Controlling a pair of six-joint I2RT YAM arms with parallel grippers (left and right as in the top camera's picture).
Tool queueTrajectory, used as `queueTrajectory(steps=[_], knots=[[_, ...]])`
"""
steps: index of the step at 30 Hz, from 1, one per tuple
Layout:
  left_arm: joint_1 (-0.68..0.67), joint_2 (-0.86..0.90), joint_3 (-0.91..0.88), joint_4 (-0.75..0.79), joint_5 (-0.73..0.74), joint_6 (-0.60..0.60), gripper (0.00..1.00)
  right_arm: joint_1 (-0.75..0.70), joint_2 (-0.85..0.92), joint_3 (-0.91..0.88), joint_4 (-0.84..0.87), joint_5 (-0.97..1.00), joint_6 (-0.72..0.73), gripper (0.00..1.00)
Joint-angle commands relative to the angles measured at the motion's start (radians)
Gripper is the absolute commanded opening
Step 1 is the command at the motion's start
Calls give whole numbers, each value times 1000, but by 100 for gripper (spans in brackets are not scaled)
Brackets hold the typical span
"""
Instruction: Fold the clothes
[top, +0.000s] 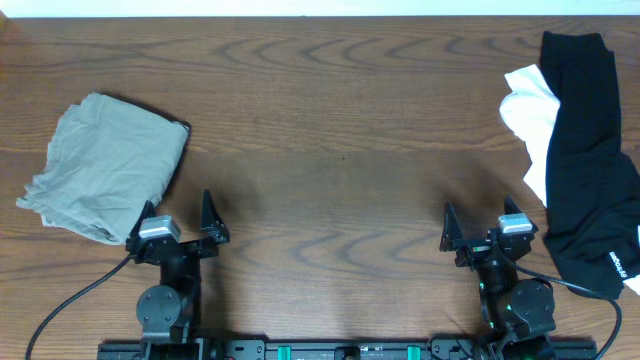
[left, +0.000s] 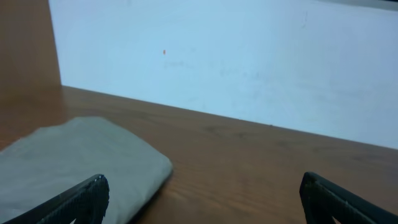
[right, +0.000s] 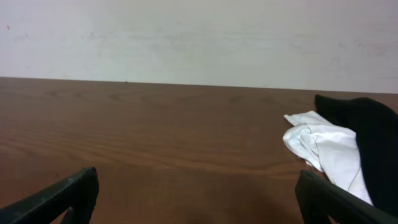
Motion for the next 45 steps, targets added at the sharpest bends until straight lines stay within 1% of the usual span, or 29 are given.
queueTrajectory(steps=[1,6,45], knots=[[6,-8,-27,-30,54,13,98,-13,-7,-1,-5,-5,-12,99],[6,-8,-27,-154,55,13,98,-13,-7,-1,-5,-5,-12,99],[6,-6,-27,-154,54,13,98,-13,-7,-1,-5,-5,-12,99]])
